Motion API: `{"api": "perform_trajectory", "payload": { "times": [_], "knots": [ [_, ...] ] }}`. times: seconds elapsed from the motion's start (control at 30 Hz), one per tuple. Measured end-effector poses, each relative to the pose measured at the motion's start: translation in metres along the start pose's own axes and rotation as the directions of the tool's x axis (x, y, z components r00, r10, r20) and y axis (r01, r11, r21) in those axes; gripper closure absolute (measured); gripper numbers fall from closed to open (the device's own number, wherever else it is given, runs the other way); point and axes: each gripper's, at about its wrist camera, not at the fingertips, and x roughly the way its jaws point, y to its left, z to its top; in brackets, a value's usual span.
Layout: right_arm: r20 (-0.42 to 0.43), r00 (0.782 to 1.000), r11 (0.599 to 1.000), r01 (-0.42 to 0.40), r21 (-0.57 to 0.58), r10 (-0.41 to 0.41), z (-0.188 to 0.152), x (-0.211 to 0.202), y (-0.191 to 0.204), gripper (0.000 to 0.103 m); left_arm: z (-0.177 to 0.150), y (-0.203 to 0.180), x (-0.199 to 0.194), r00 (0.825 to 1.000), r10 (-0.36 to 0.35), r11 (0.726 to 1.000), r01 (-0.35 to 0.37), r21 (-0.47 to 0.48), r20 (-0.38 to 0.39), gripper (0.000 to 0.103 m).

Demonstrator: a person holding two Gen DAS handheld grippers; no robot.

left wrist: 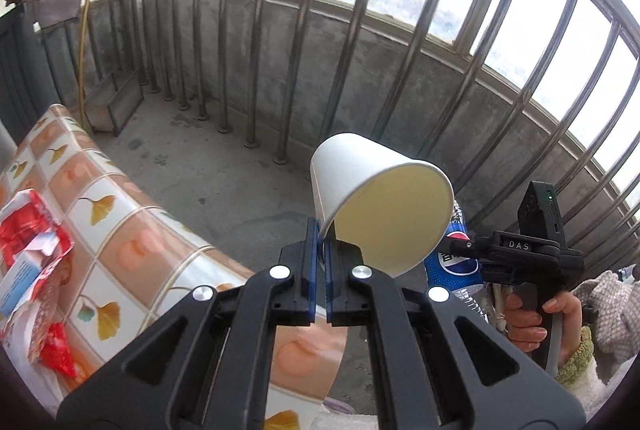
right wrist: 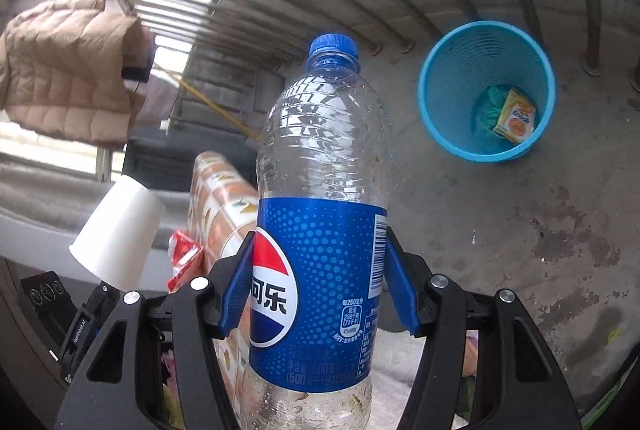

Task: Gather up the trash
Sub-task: 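Carry the cup and bottle over the blue wastebasket and open both tools, then bring both open tools back to the white glove on the table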

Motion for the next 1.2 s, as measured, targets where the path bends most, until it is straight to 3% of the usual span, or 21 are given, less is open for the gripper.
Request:
{"api": "perform_trajectory", "payload": {
  "times": [0.13,0.23,0.33,0.37,0.4,0.43,0.47,0.57,0.6,0.67,0.9,1.03,1.13,1.2],
  "knots": [
    [-0.005,1.000,0.992,-0.012,0.127,0.013,0.016,0.009,-0.047,0.044,0.012,-0.012,0.077,0.989,-0.023,1.000,0.023,-0.002,-0.149,0.102],
    [-0.018,0.999,0.979,-0.035,0.202,0.040,0.034,0.020,-0.070,0.043,0.024,-0.025,0.128,0.968,-0.041,0.999,0.042,-0.001,-0.247,0.102],
    [-0.008,0.997,0.961,-0.069,0.270,0.074,0.061,0.025,-0.087,0.042,0.048,-0.036,0.168,0.957,-0.044,0.999,0.045,-0.005,-0.286,0.101],
    [0.009,0.997,0.954,-0.081,0.290,0.081,0.073,0.028,-0.093,0.041,0.056,-0.040,0.178,0.957,-0.056,0.998,0.057,-0.003,-0.285,0.093],
    [0.029,0.994,0.947,-0.112,0.302,0.109,0.086,0.034,-0.100,0.032,0.065,-0.043,0.193,0.952,-0.088,0.996,0.087,-0.019,-0.293,0.082],
    [0.040,0.991,0.940,-0.133,0.313,0.126,0.096,0.041,-0.109,0.025,0.070,-0.044,0.204,0.949,-0.090,0.996,0.084,-0.034,-0.301,0.056],
    [0.055,0.991,0.929,-0.132,0.344,0.121,0.105,0.048,-0.120,0.022,0.073,-0.045,0.212,0.951,-0.071,0.997,0.062,-0.040,-0.300,0.046],
    [0.071,0.991,0.876,-0.131,0.464,0.111,0.116,0.073,-0.159,0.022,0.075,-0.042,0.224,0.965,-0.031,0.997,0.013,-0.072,-0.261,0.045],
    [0.077,0.992,0.849,-0.127,0.513,0.101,0.112,0.078,-0.171,0.022,0.071,-0.035,0.222,0.967,-0.028,0.993,-0.001,-0.115,-0.253,0.045],
    [0.086,0.990,0.835,-0.143,0.531,0.115,0.105,0.084,-0.176,0.022,0.064,-0.025,0.213,0.967,-0.066,0.984,0.023,-0.176,-0.244,0.045],
    [0.077,0.994,0.908,-0.102,0.407,0.077,0.079,0.075,-0.148,0.022,0.036,0.018,0.122,0.988,-0.072,0.975,0.041,-0.217,-0.134,0.045],
    [0.031,0.999,0.966,-0.030,0.255,0.022,0.061,0.073,-0.105,0.022,0.008,0.046,0.054,1.000,0.000,0.973,-0.007,-0.231,-0.027,0.040],
    [-0.016,1.000,0.997,0.024,0.068,-0.023,0.042,0.078,-0.053,0.022,-0.025,0.063,0.000,0.997,0.068,0.973,-0.058,-0.225,0.039,0.038],
    [-0.039,0.999,0.996,0.034,-0.080,-0.038,0.027,0.081,-0.013,0.022,-0.048,0.073,-0.036,0.989,0.118,0.973,-0.098,-0.211,0.085,0.037]
  ]
}}
